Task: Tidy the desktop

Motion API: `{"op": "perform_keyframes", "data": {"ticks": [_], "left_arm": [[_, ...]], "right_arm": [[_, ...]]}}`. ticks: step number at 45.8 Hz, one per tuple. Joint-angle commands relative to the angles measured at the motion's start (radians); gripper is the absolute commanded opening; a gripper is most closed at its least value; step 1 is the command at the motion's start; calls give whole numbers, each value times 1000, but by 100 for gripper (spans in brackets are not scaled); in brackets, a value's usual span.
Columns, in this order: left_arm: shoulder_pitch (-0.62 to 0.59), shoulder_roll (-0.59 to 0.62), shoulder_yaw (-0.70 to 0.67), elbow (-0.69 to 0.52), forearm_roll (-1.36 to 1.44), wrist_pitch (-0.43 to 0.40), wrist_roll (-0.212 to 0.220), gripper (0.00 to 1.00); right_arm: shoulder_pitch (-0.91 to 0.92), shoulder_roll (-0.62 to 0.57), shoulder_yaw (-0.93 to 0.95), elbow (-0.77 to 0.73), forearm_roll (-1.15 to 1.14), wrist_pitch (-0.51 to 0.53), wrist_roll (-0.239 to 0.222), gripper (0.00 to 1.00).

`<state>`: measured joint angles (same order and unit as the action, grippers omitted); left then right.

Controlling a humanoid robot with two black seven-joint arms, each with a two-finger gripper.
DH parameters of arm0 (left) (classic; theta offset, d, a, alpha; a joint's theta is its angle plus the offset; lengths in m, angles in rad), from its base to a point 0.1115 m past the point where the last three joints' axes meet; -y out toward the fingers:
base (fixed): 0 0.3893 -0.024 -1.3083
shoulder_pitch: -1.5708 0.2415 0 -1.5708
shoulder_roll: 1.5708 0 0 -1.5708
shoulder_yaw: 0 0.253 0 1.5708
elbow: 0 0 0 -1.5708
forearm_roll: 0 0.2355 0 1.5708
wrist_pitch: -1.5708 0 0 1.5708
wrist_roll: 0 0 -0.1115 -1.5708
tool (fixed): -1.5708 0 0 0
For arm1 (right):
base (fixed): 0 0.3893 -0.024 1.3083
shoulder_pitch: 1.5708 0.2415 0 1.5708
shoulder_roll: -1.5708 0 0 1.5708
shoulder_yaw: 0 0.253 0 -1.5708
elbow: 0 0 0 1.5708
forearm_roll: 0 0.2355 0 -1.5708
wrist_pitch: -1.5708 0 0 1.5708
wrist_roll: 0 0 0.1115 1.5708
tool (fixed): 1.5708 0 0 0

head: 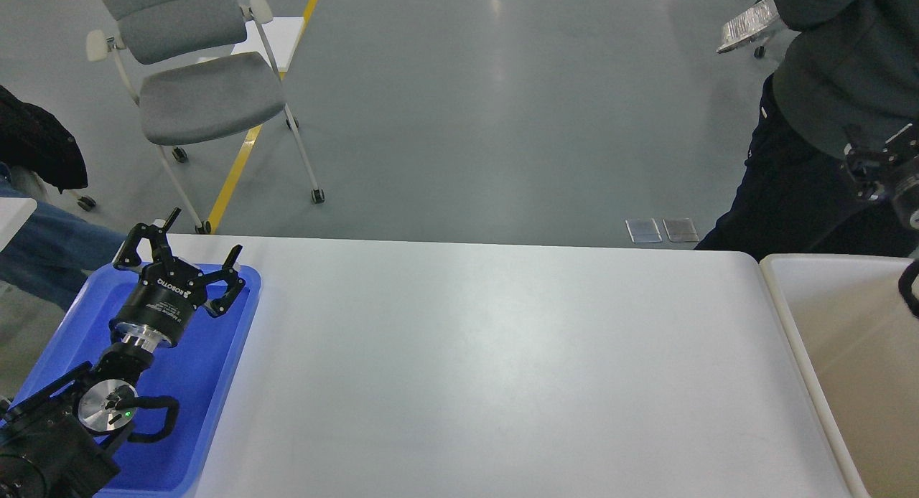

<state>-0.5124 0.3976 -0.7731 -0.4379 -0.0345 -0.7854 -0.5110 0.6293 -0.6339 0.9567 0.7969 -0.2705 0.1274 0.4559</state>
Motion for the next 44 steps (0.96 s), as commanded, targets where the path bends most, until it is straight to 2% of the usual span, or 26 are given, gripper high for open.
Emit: {"op": "perform_keyframes", "data": {"ticks": [1,16,44], "left_arm": [[0,0,0,-1,1,0,0,99],[0,1,0,-1,1,0,0,99],[0,0,0,1,1,0,0,99]], "right_arm": [[-94,138,36,15,-1,1,126,100],[-184,243,27,13,-18,12,126,100],[-243,243,17,2,-18,9,126,100]]}}
